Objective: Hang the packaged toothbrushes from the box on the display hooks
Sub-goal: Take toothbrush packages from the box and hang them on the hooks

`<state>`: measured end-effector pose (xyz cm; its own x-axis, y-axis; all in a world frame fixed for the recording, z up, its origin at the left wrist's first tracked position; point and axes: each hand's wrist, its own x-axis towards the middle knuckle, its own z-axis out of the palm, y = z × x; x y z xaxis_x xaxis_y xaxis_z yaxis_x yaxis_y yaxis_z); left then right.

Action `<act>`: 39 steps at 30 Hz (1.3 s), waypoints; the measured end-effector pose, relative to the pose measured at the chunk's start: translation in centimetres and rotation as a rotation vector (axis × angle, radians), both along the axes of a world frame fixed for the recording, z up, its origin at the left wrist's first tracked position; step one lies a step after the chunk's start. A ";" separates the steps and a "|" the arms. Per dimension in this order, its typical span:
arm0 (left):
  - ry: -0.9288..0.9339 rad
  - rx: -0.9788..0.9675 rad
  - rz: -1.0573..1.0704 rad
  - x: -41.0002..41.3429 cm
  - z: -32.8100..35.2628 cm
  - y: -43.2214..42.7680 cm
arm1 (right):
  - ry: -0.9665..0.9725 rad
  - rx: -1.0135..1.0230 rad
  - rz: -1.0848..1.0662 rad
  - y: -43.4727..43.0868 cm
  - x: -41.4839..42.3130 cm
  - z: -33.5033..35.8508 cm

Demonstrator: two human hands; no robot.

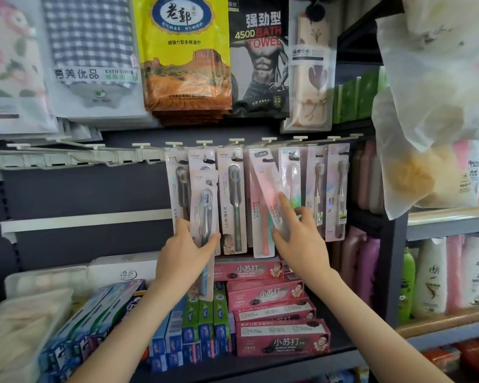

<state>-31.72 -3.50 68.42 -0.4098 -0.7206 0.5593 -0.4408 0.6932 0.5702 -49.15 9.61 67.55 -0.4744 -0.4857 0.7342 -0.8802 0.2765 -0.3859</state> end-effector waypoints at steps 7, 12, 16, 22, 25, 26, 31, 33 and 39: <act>0.013 0.003 0.008 0.8 0.0 -0.1 | 0.079 0.000 -0.006 -0.4 0.6 0.9; 0.013 0.005 0.037 1.6 -0.1 -0.6 | 0.075 0.017 -0.079 -0.7 0.7 1.4; 0.018 0.018 0.044 1.9 -0.1 -0.7 | 0.077 0.042 -0.099 -1.0 1.1 1.6; 0.008 0.019 0.037 2.3 -0.4 -0.3 | 0.084 0.028 -0.054 -1.1 1.6 1.7; 0.008 0.013 0.033 2.6 -0.4 -0.3 | 0.122 0.013 -0.033 -0.9 1.3 1.5; 0.008 0.010 0.032 2.7 -0.3 -0.3 | 0.113 0.008 -0.044 -1.0 1.0 1.5; 0.005 0.011 0.022 2.9 -0.2 -0.1 | 0.048 -0.022 -0.100 -1.2 0.9 1.9; 0.007 0.015 0.013 2.9 -0.3 0.0 | 0.027 0.000 -0.101 -1.5 1.2 1.9; -0.004 0.025 -0.007 2.9 -0.7 0.3 | -0.017 0.013 -0.095 -2.7 2.4 1.2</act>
<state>-28.77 -3.21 67.76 -0.4174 -0.7311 0.5398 -0.4381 0.6823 0.5853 -46.77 6.89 68.71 -0.5315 -0.4468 0.7196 -0.8428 0.3637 -0.3967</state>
